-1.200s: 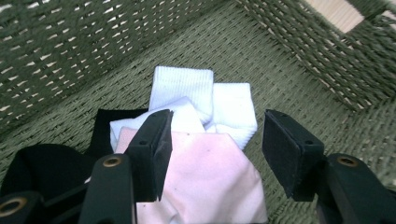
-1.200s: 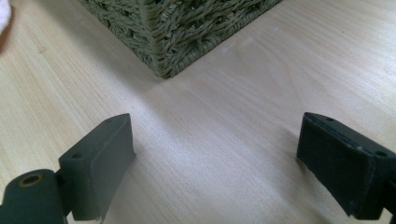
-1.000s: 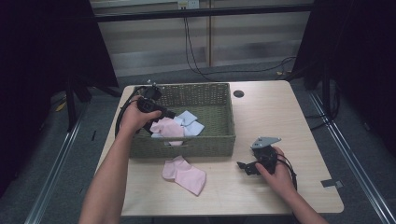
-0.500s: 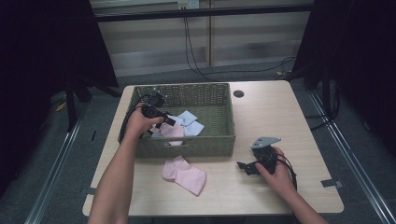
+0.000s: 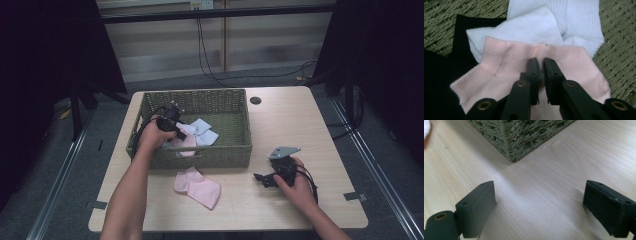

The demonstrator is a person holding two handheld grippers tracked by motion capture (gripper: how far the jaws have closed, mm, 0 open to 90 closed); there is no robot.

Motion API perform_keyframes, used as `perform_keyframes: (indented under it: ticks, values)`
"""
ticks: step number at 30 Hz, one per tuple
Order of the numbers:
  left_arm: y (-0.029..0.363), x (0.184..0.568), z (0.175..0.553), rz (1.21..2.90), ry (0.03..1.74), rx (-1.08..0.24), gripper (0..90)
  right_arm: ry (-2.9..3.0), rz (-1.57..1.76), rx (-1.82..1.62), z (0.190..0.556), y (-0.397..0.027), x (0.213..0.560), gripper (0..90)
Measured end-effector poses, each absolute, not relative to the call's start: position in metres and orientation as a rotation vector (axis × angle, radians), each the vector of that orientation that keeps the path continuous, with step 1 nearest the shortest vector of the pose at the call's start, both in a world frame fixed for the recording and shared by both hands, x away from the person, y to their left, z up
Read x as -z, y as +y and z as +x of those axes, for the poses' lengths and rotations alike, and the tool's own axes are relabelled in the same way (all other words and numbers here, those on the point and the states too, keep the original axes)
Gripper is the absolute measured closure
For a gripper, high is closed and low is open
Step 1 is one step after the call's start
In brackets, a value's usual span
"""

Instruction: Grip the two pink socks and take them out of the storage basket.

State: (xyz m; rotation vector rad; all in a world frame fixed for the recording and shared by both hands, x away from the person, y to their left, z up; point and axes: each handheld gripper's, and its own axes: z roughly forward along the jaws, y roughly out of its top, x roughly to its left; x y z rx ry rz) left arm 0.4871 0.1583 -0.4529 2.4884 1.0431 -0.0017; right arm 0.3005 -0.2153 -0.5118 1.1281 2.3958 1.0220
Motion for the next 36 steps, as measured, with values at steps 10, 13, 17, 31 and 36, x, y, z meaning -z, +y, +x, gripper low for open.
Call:
perform_keyframes:
  ticks: [10,13,17,31,36]
  values:
    - [0.163,0.431,0.486,2.448,1.048,-0.024,86.2,2.396,1.125,-1.023,0.301,-0.215,0.512,10.3]
    - [0.164,0.419,0.486,2.421,1.055,-0.037,86.2,2.398,1.128,-1.022,0.301,-0.215,0.512,10.3]
    - [0.166,0.407,0.484,2.412,1.057,-0.015,86.2,2.398,1.127,-1.022,0.301,-0.215,0.512,10.2]
    - [0.159,0.424,0.485,2.429,1.054,-0.001,84.5,2.398,1.128,-1.022,0.301,-0.215,0.512,10.3]
    - [0.157,0.427,0.487,2.420,1.068,0.007,81.3,2.398,1.127,-1.022,0.301,-0.215,0.512,10.3]
